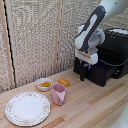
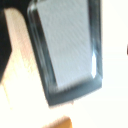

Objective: Carefully navigate your gripper to the air fryer's handle. Confidently seize the handle using your gripper. Gradually bring the handle toward yourself to access the air fryer.

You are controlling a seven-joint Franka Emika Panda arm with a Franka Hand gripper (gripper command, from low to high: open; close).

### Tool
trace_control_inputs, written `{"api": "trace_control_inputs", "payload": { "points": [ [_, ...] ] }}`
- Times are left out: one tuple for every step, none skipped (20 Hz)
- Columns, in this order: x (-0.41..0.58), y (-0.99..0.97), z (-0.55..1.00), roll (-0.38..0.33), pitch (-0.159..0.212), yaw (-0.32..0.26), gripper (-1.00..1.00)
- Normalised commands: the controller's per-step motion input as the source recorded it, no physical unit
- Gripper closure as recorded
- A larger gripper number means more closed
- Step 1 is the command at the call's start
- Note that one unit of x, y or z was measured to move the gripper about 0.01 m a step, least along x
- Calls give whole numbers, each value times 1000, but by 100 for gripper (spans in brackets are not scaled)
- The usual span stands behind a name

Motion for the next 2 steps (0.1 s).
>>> {"api": "trace_control_inputs", "payload": {
  "points": [
    [6,46,846,0,0,-81,-100],
    [40,60,737,0,0,-116,-100]
  ]
}}
